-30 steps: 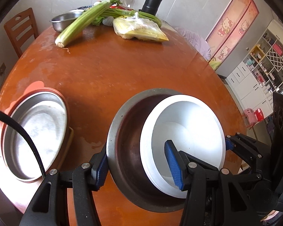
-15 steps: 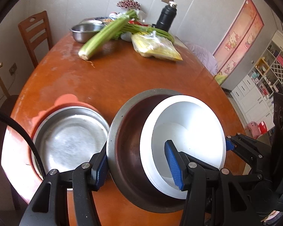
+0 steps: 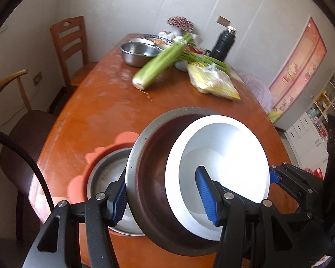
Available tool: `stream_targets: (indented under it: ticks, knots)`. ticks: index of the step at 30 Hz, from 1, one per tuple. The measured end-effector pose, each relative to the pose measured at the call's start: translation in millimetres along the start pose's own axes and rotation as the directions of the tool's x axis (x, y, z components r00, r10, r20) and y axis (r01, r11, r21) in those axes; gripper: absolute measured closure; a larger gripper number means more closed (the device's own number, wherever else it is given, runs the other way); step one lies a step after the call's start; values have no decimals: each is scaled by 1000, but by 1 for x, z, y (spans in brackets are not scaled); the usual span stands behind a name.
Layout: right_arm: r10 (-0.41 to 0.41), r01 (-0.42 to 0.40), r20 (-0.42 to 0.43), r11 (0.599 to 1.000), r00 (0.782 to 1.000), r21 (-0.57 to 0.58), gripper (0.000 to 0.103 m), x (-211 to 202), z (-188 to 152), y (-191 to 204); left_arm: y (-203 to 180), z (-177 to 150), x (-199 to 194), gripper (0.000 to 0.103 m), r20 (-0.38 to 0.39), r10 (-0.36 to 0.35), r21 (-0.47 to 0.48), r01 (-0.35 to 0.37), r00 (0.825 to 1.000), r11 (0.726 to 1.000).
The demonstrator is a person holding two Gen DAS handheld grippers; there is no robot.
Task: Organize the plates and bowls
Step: 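Carry the steel bowl stack with the left tool toward the orange plate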
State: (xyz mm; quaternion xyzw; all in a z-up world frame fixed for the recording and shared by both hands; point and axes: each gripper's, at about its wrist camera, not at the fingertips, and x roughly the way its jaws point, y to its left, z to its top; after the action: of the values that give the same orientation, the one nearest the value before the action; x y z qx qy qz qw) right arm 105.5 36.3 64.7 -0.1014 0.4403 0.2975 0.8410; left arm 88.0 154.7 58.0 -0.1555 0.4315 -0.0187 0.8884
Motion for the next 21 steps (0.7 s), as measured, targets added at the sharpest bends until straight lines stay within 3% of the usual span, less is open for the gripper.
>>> stream_targets:
  ticks: [11,21]
  knots:
    - [51,-52,-14,997,999,-60,37,23,22,27,38,6,-4,46,16,54,-72,-53,998,996]
    - [69,-74,-67,995,995,-66,37,50,22,34,55,-1,10,46,-19,69,-106,-70,997,992]
